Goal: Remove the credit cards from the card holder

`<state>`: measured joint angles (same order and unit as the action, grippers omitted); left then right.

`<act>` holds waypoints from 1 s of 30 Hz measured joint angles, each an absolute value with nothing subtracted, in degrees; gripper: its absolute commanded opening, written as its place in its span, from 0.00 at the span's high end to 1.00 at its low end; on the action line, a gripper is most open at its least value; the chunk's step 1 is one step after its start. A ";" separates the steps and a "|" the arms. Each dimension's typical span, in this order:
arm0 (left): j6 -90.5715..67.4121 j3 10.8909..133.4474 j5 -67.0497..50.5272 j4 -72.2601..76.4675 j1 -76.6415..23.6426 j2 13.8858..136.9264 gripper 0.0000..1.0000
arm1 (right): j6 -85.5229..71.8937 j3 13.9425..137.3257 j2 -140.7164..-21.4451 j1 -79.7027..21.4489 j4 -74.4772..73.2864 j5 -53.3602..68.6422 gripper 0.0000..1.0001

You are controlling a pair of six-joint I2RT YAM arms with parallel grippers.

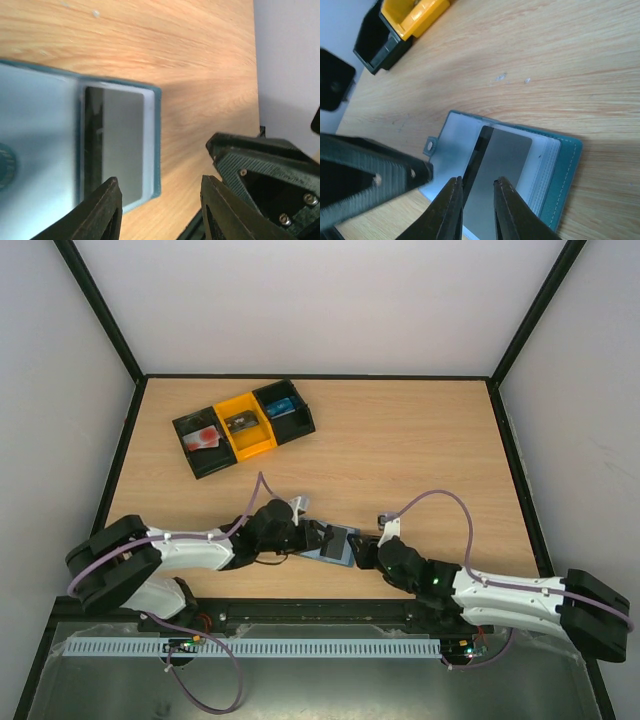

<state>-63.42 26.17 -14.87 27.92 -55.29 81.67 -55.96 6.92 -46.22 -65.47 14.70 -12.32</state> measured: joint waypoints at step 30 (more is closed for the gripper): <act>-63.35 21.63 -19.11 36.58 -52.12 89.45 0.60 | -60.14 9.30 -63.35 -65.47 20.80 -7.16 0.86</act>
<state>-63.35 21.63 -19.11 36.58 -52.12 89.45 -60.14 9.30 -63.35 -65.47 20.80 -7.16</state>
